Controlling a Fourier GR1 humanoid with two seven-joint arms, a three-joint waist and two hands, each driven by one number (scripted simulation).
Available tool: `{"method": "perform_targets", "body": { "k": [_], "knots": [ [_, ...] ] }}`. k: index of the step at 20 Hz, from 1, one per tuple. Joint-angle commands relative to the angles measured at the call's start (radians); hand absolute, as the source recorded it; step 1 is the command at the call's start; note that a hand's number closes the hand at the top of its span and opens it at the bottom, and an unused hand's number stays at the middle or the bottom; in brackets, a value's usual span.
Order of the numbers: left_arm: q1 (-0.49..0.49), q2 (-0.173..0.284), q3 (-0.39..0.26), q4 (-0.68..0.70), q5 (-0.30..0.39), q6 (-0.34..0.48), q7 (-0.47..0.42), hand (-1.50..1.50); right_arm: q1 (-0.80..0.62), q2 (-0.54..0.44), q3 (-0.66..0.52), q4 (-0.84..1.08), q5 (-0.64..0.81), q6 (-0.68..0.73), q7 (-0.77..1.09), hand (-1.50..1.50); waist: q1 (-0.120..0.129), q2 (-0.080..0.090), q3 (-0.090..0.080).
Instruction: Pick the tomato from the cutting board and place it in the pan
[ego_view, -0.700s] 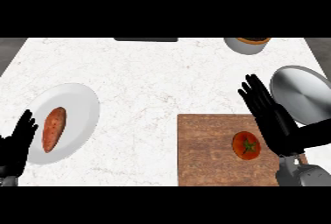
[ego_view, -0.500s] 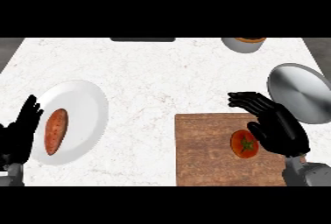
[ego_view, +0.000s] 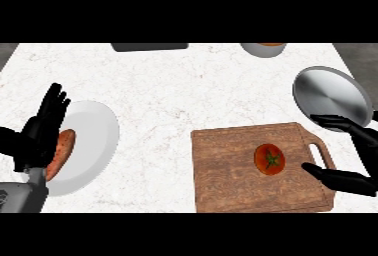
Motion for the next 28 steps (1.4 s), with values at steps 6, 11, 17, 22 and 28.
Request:
{"method": "perform_targets", "body": {
  "k": [6,11,17,22,28],
  "knots": [
    [0.003,-0.012,-0.020,-0.071,-0.020,0.003,0.041,0.00,0.308,-0.268,-0.251,-0.189,0.079,0.044,-0.165,-1.50,0.016,-0.003,-0.006],
    [-0.059,-0.009,-0.023,-0.072,-0.043,0.019,0.088,0.00,0.356,-0.404,-0.345,-0.328,0.144,0.086,0.014,-1.50,0.016,-0.002,-0.007],
    [-0.009,-0.063,-0.032,-0.059,-0.062,-0.004,0.029,0.00,0.352,-0.372,-0.453,-0.585,0.115,0.141,0.260,-1.50,0.039,0.003,-0.006],
    [-0.068,-0.069,-0.012,-0.048,-0.090,-0.004,0.074,0.00,0.249,-0.328,-0.366,-0.696,0.146,0.186,0.463,-1.50,0.052,0.006,-0.005],
    [-0.057,-0.072,0.022,-0.011,-0.084,-0.068,0.028,0.00,0.182,-0.279,-0.237,-0.730,0.131,0.280,0.533,-1.50,0.055,0.007,-0.005]
  ]
}}
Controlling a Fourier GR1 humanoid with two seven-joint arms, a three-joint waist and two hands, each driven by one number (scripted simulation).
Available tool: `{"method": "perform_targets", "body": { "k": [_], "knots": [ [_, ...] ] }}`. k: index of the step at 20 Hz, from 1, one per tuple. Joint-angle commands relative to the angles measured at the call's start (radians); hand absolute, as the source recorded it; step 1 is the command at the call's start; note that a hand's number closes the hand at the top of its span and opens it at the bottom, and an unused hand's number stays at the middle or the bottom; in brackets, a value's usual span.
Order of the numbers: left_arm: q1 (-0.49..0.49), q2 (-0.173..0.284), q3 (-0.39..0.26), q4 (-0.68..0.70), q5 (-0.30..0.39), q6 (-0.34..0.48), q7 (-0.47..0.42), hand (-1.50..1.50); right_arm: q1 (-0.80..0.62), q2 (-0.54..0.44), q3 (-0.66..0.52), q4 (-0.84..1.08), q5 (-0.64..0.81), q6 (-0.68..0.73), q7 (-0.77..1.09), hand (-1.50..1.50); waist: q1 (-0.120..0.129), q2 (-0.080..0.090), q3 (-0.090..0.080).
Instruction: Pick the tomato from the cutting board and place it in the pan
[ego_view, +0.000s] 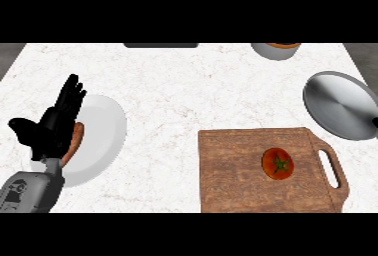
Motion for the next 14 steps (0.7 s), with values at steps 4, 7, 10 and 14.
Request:
{"method": "perform_targets", "body": {
  "k": [4,7,10,14],
  "knots": [
    [-0.091,-0.030,0.027,0.088,-0.022,-0.027,0.012,0.00,-0.108,0.105,0.236,-0.020,0.180,0.036,0.108,-1.50,0.004,0.003,0.000],
    [-0.027,-0.044,0.005,-0.036,-0.062,0.020,0.063,0.00,-0.065,0.130,0.210,-0.090,0.182,0.084,0.233,-1.50,0.003,-0.001,0.000],
    [0.003,-0.009,0.051,-0.068,-0.032,-0.041,0.078,0.00,-0.124,0.176,0.223,0.026,0.233,0.107,0.193,-1.50,0.008,0.000,0.001],
    [-0.055,-0.037,0.080,0.022,-0.046,-0.050,0.050,0.00,-0.082,0.251,0.247,-0.002,0.343,0.106,0.214,-1.50,-0.001,0.000,0.001]
  ]
}}
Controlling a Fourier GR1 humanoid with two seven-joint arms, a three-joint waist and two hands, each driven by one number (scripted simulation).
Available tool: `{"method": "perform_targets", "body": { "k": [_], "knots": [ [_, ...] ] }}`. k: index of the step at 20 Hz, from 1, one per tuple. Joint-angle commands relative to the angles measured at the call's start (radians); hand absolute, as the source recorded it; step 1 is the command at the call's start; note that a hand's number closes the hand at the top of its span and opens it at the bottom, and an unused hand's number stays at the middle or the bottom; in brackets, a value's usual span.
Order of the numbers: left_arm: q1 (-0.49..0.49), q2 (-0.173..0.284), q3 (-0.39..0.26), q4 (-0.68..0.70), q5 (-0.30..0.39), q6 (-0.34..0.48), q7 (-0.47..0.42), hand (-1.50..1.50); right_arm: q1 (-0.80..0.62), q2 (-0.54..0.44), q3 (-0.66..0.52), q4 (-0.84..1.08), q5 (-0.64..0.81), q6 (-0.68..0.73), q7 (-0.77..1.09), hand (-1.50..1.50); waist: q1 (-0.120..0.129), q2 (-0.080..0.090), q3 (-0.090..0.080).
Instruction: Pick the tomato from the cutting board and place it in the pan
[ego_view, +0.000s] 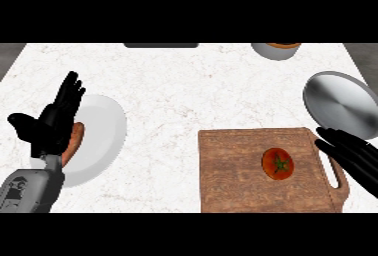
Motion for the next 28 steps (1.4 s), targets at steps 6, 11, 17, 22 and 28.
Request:
{"method": "perform_targets", "body": {
  "k": [6,11,17,22,28],
  "knots": [
    [0.000,-0.030,0.039,-0.006,-0.009,-0.032,0.006,0.00,-0.069,0.129,0.101,0.154,0.216,0.016,0.026,-1.50,0.003,0.000,0.000],
    [0.001,-0.046,0.032,-0.058,-0.046,-0.030,0.064,0.00,-0.085,0.129,0.063,0.213,0.201,0.104,-0.055,-1.50,-0.001,0.000,0.000],
    [-0.024,-0.049,0.074,-0.029,-0.049,-0.051,0.052,0.00,-0.146,0.193,0.136,0.273,0.305,0.130,-0.053,-1.50,0.001,0.000,0.000],
    [0.029,-0.091,0.063,-0.014,-0.076,-0.059,-0.012,0.00,-0.141,0.196,0.131,0.347,0.394,0.117,-0.121,-1.50,0.001,0.000,0.000],
    [0.049,-0.091,0.062,-0.038,-0.090,-0.069,-0.010,0.00,-0.130,0.203,0.210,0.356,0.560,0.102,-0.041,-1.50,0.001,0.000,0.000]
  ]
}}
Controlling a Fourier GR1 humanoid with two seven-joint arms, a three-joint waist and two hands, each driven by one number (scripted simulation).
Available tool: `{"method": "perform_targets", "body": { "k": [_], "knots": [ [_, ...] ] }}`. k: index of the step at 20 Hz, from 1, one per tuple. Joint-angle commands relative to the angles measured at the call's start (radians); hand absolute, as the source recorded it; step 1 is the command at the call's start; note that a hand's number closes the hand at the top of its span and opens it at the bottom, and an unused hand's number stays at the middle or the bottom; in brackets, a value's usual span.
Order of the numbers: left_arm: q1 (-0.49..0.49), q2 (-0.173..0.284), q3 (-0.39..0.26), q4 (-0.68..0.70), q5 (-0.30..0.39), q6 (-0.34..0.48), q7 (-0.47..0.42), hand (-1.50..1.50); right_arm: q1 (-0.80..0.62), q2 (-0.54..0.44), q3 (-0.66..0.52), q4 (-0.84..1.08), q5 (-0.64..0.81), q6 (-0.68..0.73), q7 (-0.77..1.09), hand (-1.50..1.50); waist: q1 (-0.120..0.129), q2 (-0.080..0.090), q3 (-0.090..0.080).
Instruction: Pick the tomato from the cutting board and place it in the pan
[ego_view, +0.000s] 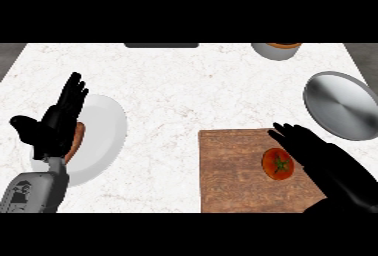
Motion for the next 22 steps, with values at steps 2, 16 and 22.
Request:
{"method": "perform_targets", "body": {
  "k": [2,16,22],
  "knots": [
    [0.026,0.000,0.003,-0.063,-0.016,-0.006,0.029,0.00,-0.018,-0.001,0.023,0.036,0.091,0.038,0.018,-1.50,0.001,0.000,0.000],
    [0.051,-0.066,0.004,-0.046,-0.061,-0.016,-0.004,0.00,-0.032,0.076,0.027,0.143,0.232,0.035,-0.023,-1.50,-0.001,0.000,0.000],
    [-0.023,-0.054,0.043,0.036,-0.052,-0.040,-0.008,0.00,-0.126,0.102,-0.004,0.300,0.262,0.060,-0.064,-1.50,0.000,0.000,0.000]
  ]
}}
